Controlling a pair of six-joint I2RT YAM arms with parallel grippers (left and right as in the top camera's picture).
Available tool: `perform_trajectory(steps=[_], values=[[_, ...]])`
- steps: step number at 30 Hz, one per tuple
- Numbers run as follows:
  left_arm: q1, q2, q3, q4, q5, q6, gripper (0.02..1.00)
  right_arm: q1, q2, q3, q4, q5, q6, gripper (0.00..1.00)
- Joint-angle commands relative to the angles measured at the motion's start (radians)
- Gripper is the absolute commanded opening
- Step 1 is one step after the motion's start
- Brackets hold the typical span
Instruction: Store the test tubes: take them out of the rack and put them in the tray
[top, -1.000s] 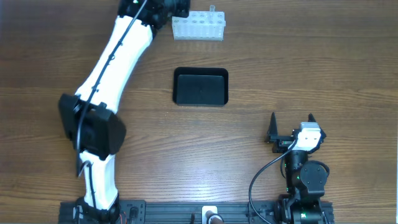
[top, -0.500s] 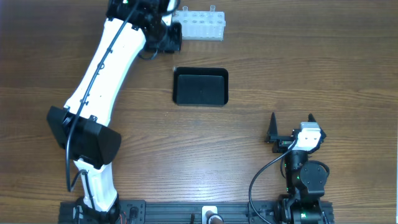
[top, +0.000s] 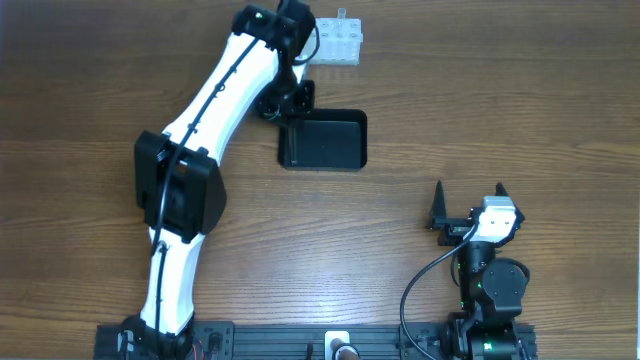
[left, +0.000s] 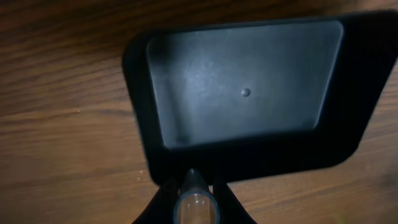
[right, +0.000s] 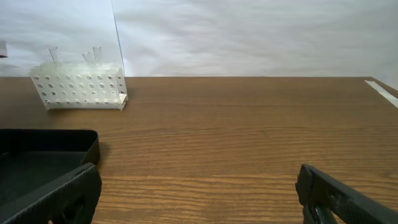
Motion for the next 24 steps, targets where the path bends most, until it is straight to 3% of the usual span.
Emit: perform_trajectory(steps=[1, 24], values=[[0.000, 0.029, 0.011, 0.037, 0.022, -0.015, 0.038, -0.006, -0.009, -0.005, -0.004, -0.009, -0.002, 0.993], [0.006, 0.169, 0.011, 0.137, 0.022, -0.014, 0.040, -0.006, -0.009, -0.005, -0.004, -0.009, -0.002, 0.991]])
